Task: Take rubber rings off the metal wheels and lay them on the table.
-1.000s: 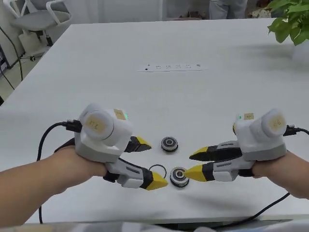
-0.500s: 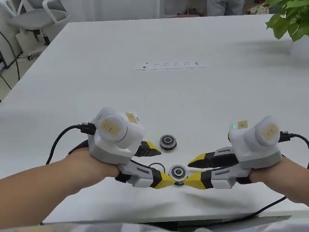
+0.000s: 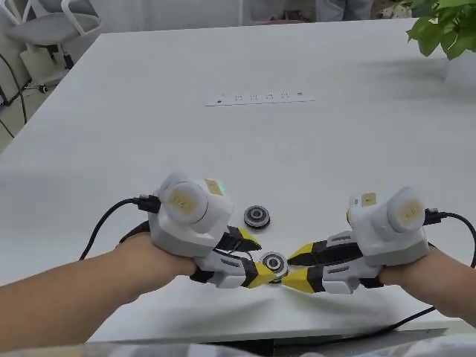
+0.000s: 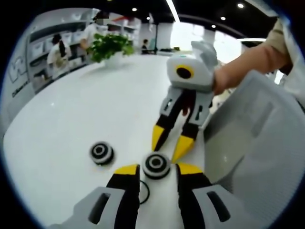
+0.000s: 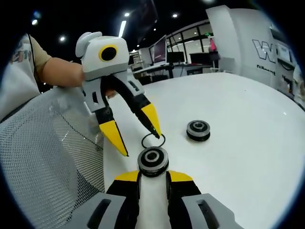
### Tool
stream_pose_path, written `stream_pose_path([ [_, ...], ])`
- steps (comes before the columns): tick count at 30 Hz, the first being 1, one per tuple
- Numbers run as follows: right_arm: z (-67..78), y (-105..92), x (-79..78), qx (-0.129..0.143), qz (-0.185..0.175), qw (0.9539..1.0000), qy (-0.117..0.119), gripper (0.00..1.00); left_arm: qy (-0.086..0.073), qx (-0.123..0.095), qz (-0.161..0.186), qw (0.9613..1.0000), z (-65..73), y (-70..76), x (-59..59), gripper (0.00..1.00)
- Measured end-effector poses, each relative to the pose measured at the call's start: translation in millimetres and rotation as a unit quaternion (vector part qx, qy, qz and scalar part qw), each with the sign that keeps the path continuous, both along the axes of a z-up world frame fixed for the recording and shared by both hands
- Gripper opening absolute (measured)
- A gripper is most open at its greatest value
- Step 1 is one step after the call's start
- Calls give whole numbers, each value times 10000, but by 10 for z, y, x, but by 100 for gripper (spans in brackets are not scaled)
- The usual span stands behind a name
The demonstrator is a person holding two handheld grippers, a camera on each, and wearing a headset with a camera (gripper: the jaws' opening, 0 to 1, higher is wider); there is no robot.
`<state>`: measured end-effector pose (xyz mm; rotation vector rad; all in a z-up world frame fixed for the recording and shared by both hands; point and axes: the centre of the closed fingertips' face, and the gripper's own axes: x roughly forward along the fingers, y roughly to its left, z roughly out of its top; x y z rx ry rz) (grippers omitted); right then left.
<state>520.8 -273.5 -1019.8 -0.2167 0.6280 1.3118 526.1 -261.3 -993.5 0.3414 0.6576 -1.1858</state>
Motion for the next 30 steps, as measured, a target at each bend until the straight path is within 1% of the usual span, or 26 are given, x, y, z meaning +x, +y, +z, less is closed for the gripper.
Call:
stream_pose_path([
  [4,1,-4,20,6,-29,10000,-38,15,-3,40,-17,10000,-43,-16,9,27],
  [9,5,-5,18,14,-30,10000,-84,13,-37,113,-81,9999,-93,-41,3,21],
  [10,4,-7,20,13,-34,10000,-90,12,-135,81,-113,9998,-80,-56,20,20],
  [12,-1,-15,31,11,-45,9999,-110,11,-162,114,-134,9997,-93,-78,7,19],
  [15,-8,-18,38,20,-67,9999,-105,9,-361,205,-111,9991,-103,-74,50,14],
  [17,-6,-15,40,22,-77,9999,-108,9,-365,179,-70,9991,-101,-70,56,14],
  [19,-8,-15,44,21,-102,9999,-107,8,-414,187,-70,9989,-104,-71,49,14],
  [21,-9,-17,44,27,-130,9999,-79,8,-437,186,-49,9989,-100,-70,52,14],
  [23,-14,-25,50,25,-167,9999,-29,5,-447,169,-7,9989,-99,-69,50,13],
  [24,-20,-36,52,18,-196,9998,19,2,-461,159,8,9988,-98,-69,47,13],
  [28,-20,-34,56,78,-365,9992,166,0,-499,161,37,9986,-93,-65,49,13],
  [30,-17,-37,80,131,-536,9982,243,0,-613,259,-25,9978,-97,-62,52,13],
])
